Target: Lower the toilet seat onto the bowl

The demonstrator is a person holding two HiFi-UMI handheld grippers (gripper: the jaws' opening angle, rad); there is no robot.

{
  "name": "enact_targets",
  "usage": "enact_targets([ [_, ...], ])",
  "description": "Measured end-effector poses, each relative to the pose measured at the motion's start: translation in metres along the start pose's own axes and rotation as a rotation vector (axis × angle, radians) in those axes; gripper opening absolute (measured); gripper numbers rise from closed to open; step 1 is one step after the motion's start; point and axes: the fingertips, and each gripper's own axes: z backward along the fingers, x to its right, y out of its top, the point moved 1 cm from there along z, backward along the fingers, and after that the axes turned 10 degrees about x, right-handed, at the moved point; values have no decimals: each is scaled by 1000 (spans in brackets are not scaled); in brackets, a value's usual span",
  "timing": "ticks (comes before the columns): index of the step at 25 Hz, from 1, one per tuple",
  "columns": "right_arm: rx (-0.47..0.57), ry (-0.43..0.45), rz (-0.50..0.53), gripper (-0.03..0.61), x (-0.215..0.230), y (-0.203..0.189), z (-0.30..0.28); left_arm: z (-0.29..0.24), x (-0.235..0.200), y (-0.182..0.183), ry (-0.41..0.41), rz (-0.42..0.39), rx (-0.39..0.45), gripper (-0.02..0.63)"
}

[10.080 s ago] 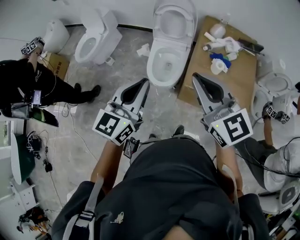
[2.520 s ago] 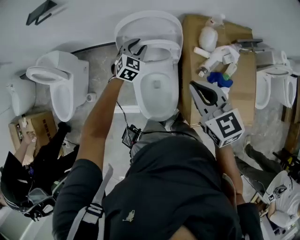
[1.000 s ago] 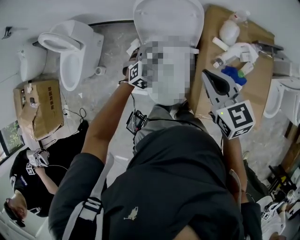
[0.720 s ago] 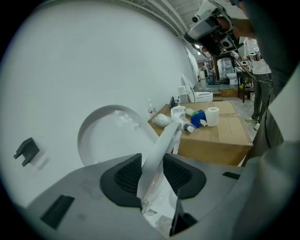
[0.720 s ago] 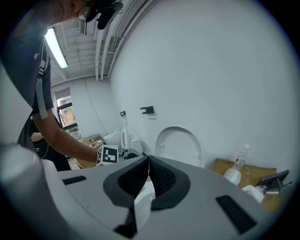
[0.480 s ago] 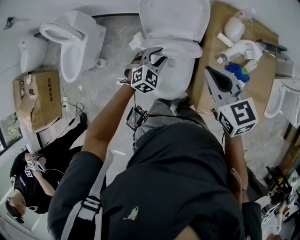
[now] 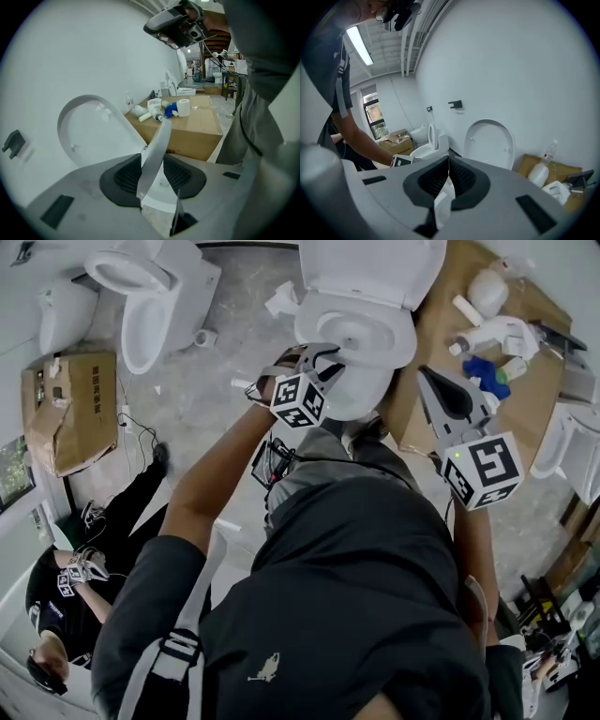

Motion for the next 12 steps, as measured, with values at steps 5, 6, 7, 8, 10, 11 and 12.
enact_targets([
  [5, -21, 36, 14, 8, -13, -8, -5, 1, 33, -17, -37, 4, -27, 143],
  [6, -26, 41, 17, 8, -15, -9, -6, 1, 40, -21, -48, 4, -33, 143],
  [7, -32, 44, 18, 8, -18, -11, -6, 2, 47, -25, -61, 6, -39, 143],
  [8, -38, 47, 19, 8, -21, -12, -7, 2, 55, -30, -75, 8, -47, 144],
  [10, -49, 53, 21, 8, -25, -16, -9, 2, 71, -41, -107, 17, -64, 147],
  [11, -55, 55, 21, 8, -27, -18, -10, 1, 79, -47, -124, 22, -74, 150],
  [12, -59, 58, 21, 8, -28, -19, -11, 0, 87, -53, -144, 26, -85, 152],
])
